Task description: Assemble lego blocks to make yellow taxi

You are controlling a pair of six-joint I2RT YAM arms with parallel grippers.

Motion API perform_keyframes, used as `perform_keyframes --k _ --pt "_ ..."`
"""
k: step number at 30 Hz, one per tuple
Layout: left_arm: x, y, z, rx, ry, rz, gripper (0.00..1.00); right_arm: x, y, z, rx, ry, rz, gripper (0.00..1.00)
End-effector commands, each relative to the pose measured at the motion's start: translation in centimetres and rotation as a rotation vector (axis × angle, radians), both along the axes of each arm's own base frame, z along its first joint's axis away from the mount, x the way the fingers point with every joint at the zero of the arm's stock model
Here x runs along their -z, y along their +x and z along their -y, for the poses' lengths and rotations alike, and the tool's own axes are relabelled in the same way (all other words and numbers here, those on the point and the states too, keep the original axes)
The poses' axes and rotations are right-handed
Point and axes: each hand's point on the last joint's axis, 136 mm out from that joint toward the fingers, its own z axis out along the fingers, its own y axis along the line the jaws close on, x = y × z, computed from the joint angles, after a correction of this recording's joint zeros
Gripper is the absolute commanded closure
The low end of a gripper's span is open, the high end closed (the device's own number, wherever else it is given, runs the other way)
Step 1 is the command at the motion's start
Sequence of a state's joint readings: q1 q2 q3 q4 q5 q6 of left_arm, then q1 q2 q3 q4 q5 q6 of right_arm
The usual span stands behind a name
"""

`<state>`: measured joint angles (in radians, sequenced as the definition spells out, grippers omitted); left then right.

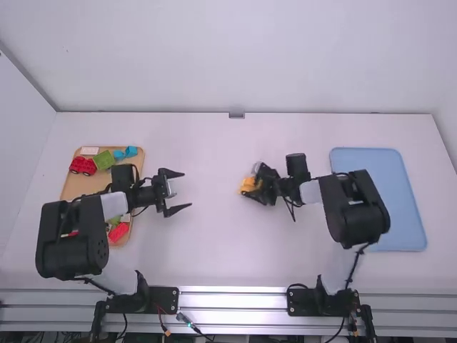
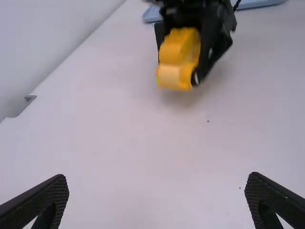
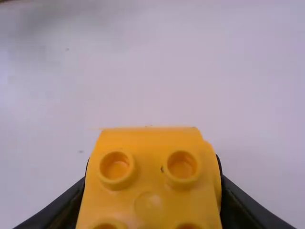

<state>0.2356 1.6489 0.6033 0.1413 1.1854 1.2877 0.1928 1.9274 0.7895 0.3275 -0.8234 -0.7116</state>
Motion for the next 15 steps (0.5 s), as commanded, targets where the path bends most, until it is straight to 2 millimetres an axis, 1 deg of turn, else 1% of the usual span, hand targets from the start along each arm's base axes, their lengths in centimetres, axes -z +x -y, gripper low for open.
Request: perform_keyframes --k 1,3,4,5,6,7,8,10,11,13,14,15 --pt "-0.3 -0.5 0.3 -0.040 -0.083 -0.093 0.01 -2.1 2.9 4.5 0.179 -0.111 0.077 0.52" --pt "-0.4 -0.3 0.2 -0.058 -0.094 -0.082 0.01 -2.9 3.9 7.6 0.276 -0.155 0.084 0.52" --pt "-0.3 0.1 0.1 -0.085 -0.096 -0.081 0.01 -3.4 4.4 10.0 0.342 -0.173 0.085 0.53" --pt "-0.3 0.2 -0.1 -0.099 -0.096 -0.084 0.01 -3.6 4.5 11.0 0.369 -0.181 0.084 0.53" --pt "-0.1 0.8 -0.4 -0.151 -0.094 -0.101 0.01 -4.1 4.8 13.7 0.442 -0.187 0.078 0.54" --pt "-0.1 1.0 -0.5 -0.162 -0.095 -0.105 0.01 -4.2 4.8 14.3 0.457 -0.188 0.078 0.54" --pt "0.1 1.5 -0.8 -0.205 -0.092 -0.118 0.01 -4.4 4.9 16.6 0.514 -0.190 0.072 0.55" --pt "0.2 2.1 -1.5 -0.270 -0.095 -0.132 0.01 -4.3 5.0 20.8 0.637 -0.179 0.045 0.56" --pt "0.2 2.3 -1.7 -0.287 -0.093 -0.131 0.01 -4.1 4.9 22.2 0.684 -0.174 0.028 0.55" --pt "0.4 2.8 -2.1 -0.330 -0.086 -0.140 0.01 -3.5 4.3 26.3 0.809 -0.155 -0.007 0.54" --pt "0.4 2.9 -2.2 -0.338 -0.085 -0.144 0.01 -3.3 4.2 27.1 0.833 -0.152 -0.014 0.53" --pt "0.4 3.0 -2.3 -0.348 -0.083 -0.147 0.01 -2.9 3.9 28.6 0.885 -0.148 -0.025 0.53"
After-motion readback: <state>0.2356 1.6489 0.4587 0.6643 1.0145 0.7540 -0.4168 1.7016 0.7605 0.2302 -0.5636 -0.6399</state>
